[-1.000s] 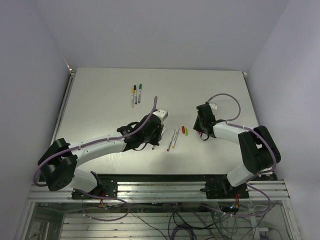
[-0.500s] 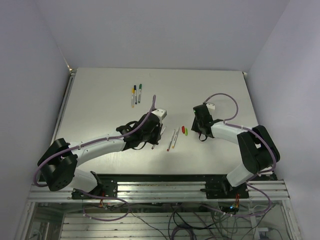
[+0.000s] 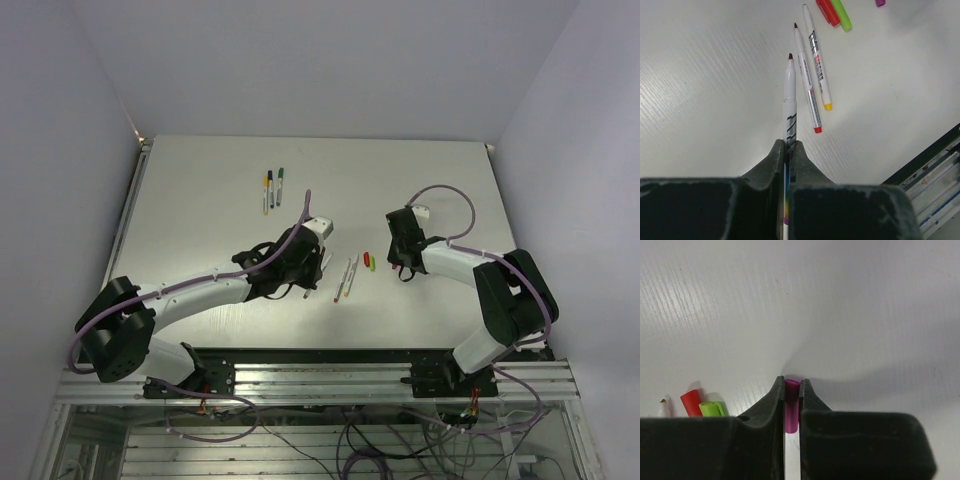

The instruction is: Insert the pens into the pen caps

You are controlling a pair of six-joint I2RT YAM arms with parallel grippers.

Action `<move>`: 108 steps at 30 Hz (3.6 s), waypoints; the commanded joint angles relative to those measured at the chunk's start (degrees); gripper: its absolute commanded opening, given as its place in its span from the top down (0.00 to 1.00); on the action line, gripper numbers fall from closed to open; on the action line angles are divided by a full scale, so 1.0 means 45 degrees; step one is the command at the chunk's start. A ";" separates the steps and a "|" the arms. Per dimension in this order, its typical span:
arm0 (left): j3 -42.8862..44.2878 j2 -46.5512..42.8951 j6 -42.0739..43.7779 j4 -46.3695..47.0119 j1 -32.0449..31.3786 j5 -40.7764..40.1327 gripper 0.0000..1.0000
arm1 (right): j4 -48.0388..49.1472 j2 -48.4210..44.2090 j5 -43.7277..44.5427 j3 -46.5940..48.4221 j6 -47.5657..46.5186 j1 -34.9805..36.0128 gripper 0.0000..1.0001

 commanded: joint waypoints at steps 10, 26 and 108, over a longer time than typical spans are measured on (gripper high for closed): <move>-0.0231 -0.0130 -0.0014 0.0475 0.0121 0.0476 0.93 | -0.2644 0.1237 -0.0971 -0.0508 -0.0012 0.0373 0.73; -0.0174 0.0089 0.0028 0.0579 0.0123 0.0826 0.93 | -0.3386 0.0761 -0.0731 -0.0999 0.0495 0.0770 0.73; -0.4865 -0.0631 -0.1330 1.5074 -0.0297 0.3301 0.93 | 1.9807 -0.5873 -0.7086 -0.6887 0.3855 0.0919 1.00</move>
